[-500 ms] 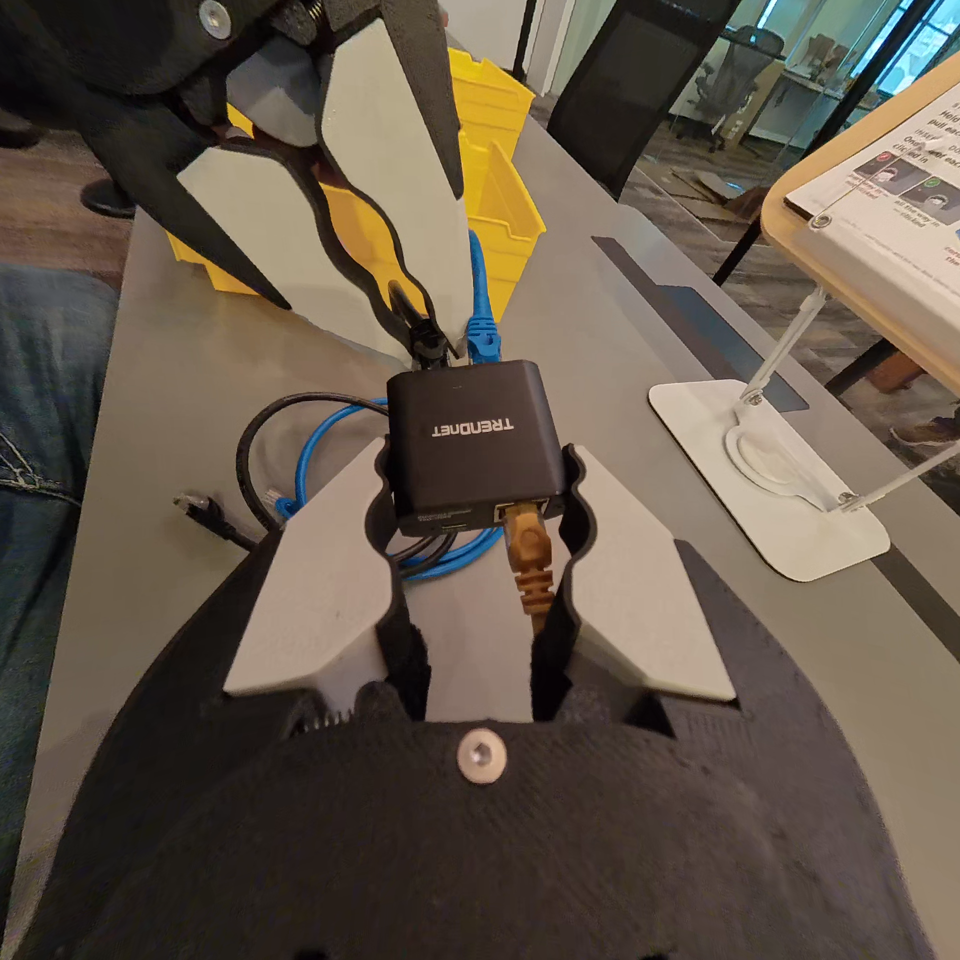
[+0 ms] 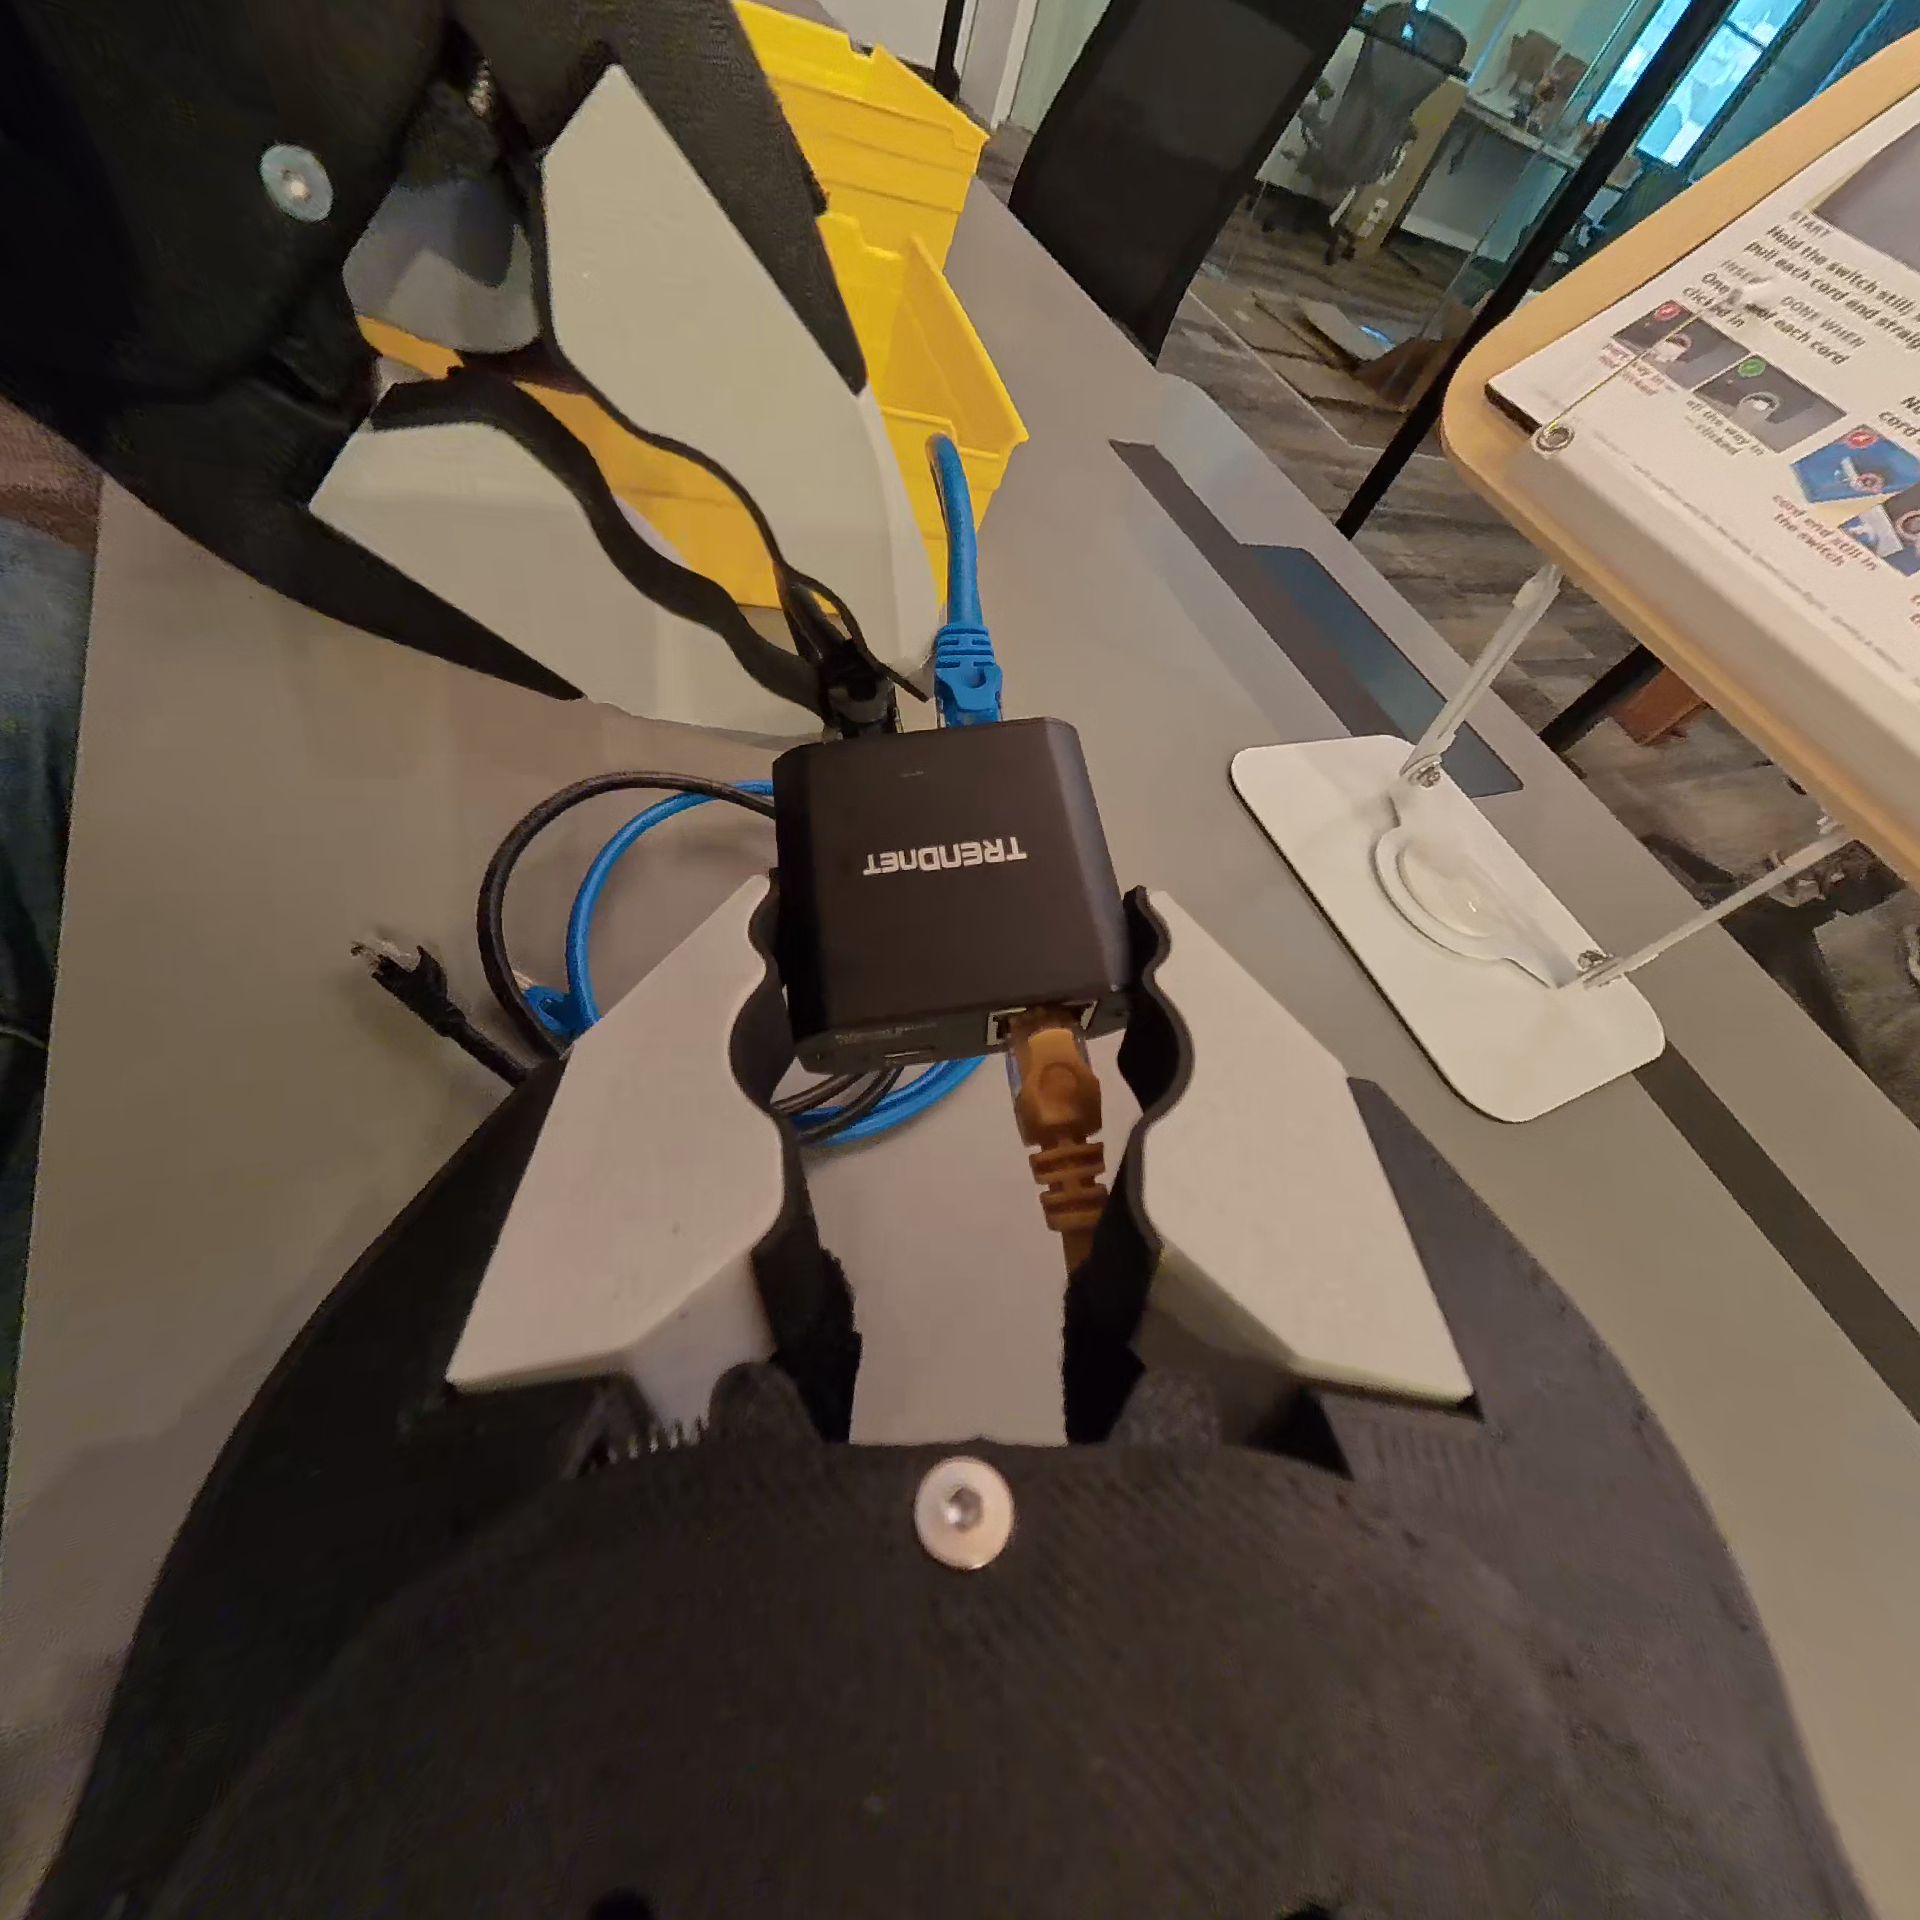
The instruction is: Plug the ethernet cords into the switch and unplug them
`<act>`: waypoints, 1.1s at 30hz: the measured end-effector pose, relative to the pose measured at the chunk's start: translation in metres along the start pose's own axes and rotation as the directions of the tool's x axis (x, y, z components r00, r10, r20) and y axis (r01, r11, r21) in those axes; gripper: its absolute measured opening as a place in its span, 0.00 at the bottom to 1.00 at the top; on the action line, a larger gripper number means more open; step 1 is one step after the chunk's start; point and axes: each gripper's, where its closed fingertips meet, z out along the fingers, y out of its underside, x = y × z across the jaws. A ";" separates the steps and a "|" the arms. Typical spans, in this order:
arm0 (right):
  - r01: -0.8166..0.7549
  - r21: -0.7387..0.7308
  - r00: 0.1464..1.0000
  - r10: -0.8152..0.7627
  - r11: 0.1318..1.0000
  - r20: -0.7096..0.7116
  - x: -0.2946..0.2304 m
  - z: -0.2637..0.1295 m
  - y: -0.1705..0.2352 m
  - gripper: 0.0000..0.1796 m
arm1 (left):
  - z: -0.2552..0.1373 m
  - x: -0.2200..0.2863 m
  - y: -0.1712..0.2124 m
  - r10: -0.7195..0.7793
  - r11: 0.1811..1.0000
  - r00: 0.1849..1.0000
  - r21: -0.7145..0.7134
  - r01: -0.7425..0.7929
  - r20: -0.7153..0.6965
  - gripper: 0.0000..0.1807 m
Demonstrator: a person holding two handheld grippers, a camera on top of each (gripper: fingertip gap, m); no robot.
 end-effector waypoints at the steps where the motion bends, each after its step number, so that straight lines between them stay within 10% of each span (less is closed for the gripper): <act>1: 0.015 -0.015 1.000 -0.015 1.000 -0.006 0.000 0.002 0.001 0.35 | 0.002 0.002 0.004 -0.014 1.000 0.999 -0.010 0.014 -0.030 0.06; 18: -0.032 0.034 0.988 0.037 0.999 -0.152 0.042 -0.043 -0.042 0.35 | -0.059 -0.019 0.026 -0.305 0.921 0.950 0.271 0.278 0.062 0.19; 33: 0.041 0.108 0.882 0.014 0.993 -0.470 0.152 -0.189 -0.128 0.35 | -0.038 0.044 0.047 -0.403 0.875 0.913 0.262 0.407 -0.071 0.17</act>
